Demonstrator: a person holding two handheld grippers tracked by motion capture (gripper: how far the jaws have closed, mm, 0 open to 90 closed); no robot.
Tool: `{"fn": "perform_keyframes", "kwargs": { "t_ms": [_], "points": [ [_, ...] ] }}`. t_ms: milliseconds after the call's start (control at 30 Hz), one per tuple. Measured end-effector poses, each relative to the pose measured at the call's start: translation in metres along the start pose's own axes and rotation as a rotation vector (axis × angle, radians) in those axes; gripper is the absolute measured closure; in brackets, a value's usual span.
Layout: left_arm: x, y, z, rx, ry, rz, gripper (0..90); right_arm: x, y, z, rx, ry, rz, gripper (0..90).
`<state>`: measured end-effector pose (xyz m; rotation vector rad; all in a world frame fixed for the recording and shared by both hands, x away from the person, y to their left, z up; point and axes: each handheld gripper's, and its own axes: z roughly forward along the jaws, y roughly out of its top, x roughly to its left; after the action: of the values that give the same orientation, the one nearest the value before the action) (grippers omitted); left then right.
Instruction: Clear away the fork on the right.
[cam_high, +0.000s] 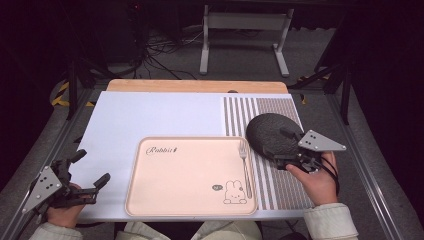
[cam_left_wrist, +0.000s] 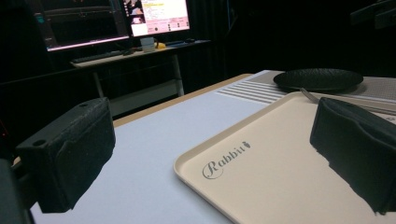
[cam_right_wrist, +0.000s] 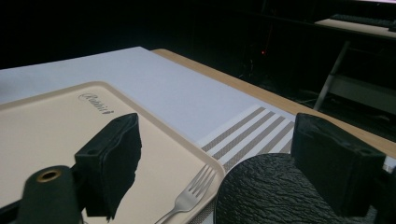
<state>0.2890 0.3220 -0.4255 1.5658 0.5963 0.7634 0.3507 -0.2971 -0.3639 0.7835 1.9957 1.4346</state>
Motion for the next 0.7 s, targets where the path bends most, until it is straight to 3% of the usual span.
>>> {"fn": "perform_keyframes", "kwargs": {
  "t_ms": [133, 433, 567, 700],
  "points": [
    [0.0, 0.0, 0.001, -0.003, 0.001, -0.001, 0.8, -0.004, -0.011, -0.01, -0.044, -0.004, -0.004, 16.6],
    [0.0, 0.0, 0.001, -0.003, 0.002, 0.0, 0.8, -0.014, -0.047, -0.025, -0.081, -0.012, -0.017, 15.0],
    [0.0, 0.001, 0.001, -0.004, 0.001, 0.002, 0.8, -0.017, -0.065, -0.03, -0.106, -0.031, 0.002, 15.0],
    [0.0, 0.001, 0.001, -0.007, -0.001, 0.005, 0.8, -0.021, -0.081, -0.034, -0.084, -0.054, 0.023, 15.2]
  ]
}}
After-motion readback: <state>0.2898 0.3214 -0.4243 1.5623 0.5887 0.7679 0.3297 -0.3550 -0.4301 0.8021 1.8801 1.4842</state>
